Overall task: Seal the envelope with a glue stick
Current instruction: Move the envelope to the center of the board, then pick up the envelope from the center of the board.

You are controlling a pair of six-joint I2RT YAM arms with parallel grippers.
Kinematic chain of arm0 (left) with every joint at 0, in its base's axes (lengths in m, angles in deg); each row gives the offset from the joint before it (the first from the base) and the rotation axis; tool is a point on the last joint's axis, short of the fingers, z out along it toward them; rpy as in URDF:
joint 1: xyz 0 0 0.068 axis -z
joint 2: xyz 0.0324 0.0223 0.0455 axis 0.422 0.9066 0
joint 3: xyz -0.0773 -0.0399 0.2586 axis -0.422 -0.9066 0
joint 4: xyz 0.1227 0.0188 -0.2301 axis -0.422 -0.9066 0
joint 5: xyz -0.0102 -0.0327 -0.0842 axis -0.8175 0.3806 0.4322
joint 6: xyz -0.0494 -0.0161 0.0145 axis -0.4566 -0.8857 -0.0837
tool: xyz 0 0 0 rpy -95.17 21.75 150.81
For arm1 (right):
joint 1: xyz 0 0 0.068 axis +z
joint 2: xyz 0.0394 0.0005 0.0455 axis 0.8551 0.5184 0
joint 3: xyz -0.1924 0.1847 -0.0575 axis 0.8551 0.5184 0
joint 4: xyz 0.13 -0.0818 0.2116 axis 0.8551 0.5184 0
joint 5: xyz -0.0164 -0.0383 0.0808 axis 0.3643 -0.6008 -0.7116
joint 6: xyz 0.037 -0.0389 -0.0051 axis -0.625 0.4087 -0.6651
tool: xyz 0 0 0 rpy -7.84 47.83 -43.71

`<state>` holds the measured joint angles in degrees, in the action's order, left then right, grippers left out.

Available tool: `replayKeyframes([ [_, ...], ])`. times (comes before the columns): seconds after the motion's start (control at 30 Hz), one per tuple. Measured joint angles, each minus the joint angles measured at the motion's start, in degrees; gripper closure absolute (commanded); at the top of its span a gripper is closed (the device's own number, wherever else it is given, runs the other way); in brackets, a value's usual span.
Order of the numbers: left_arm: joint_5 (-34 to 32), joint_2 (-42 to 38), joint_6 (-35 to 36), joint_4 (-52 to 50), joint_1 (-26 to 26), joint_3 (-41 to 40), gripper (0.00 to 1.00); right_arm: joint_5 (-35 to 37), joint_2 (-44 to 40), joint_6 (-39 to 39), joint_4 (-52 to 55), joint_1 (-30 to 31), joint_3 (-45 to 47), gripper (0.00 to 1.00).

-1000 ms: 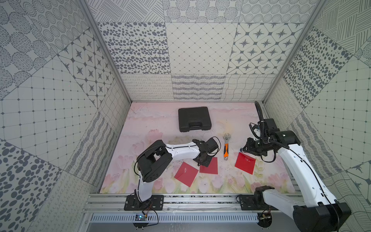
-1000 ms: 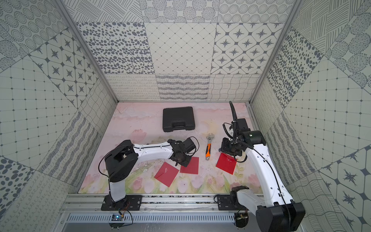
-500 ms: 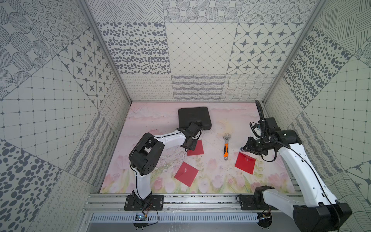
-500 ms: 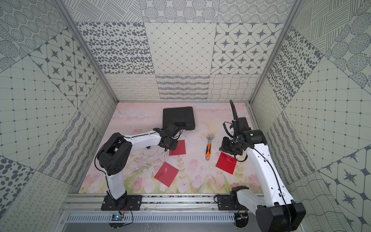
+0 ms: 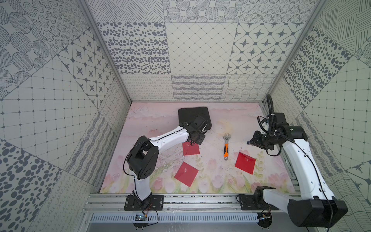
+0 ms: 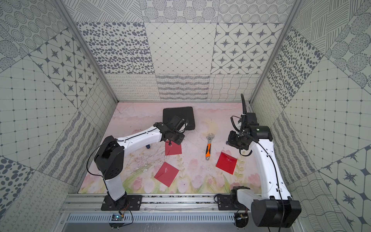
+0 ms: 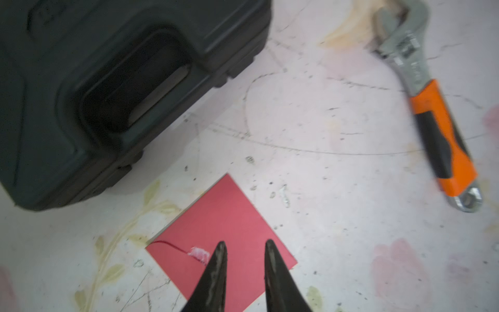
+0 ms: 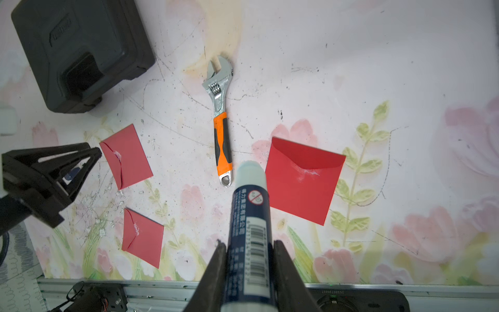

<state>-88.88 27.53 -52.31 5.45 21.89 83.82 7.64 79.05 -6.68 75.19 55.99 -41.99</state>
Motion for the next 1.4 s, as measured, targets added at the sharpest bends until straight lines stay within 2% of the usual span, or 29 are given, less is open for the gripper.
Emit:
replayKeyframes([
  [0.2,9.2,2.9,11.5,7.5,5.0,2.9,0.66,0.3,0.4,0.0,-0.7,-7.6,-2.6,1.00],
  [0.37,16.7,8.9,22.1,12.0,7.3,8.3,0.64,-1.0,0.4,-0.3,-2.8,-13.4,-4.0,1.00],
  [0.57,23.6,18.5,35.4,14.6,10.4,18.6,0.64,-2.1,0.6,-0.3,-3.2,-14.3,-4.7,1.00],
  [0.8,28.8,31.3,47.8,11.5,11.4,35.1,0.64,-2.5,0.5,-0.3,-3.0,-14.3,-5.6,1.00],
  [1.03,31.6,36.7,55.8,7.6,12.8,41.0,0.58,-3.0,0.5,-0.3,-3.0,-14.3,-5.6,1.00],
  [1.4,31.2,39.4,59.8,5.9,15.4,42.5,0.63,-5.1,0.5,-0.3,-3.2,-14.3,-5.6,1.00],
])
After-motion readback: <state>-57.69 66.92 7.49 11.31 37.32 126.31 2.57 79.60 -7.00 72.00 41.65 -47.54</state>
